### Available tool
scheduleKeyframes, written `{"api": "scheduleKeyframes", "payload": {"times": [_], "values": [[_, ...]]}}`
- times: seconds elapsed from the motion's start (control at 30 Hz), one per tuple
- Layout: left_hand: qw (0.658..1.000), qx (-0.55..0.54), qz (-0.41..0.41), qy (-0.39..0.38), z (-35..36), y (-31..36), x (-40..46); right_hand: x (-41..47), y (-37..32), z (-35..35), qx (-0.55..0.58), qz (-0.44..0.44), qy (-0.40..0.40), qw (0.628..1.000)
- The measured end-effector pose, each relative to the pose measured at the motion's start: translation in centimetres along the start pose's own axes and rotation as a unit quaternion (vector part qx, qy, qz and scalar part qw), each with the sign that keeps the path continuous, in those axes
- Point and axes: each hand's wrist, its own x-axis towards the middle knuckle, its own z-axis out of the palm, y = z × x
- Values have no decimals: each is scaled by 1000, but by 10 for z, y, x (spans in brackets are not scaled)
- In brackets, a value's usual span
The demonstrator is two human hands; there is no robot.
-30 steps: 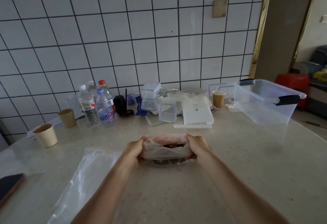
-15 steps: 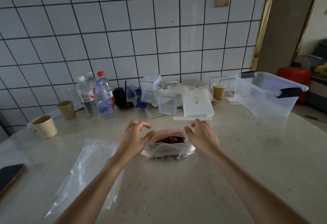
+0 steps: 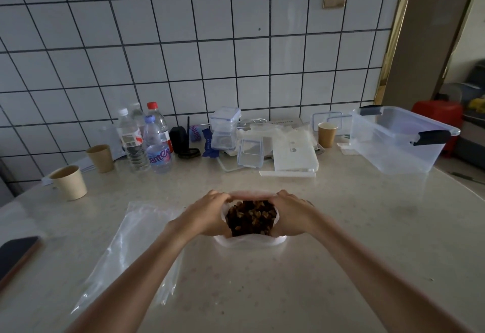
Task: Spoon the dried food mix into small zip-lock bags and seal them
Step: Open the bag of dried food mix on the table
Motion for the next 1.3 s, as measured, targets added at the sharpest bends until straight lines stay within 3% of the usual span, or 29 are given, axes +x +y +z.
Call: {"api": "scheduleKeyframes", "payload": {"times": [0.2,0.37,0.47,0.7,0.8,1.0,1.17,1.3], "values": [[999,12,-38,2,-4,-1,8,16,1,-3,54,-29,-17,998],[998,-15,-51,30,-13,-9,17,39,5,-3,96,-41,13,994],[998,-33,-61,7,-15,-18,18,47,9,-1,101,-43,1,994],[999,-31,-27,-11,-5,-30,16,46,17,4,96,-37,-18,995],[998,-52,0,43,-2,-33,7,41,18,4,110,-42,26,993],[966,-135,36,216,-8,-53,-30,5,18,13,184,-47,263,946],[934,-150,-1,325,-9,-83,-68,-34,1,40,155,-82,263,949],[910,-72,-152,380,-6,-106,-92,-45,-4,60,75,-143,235,959]]}}
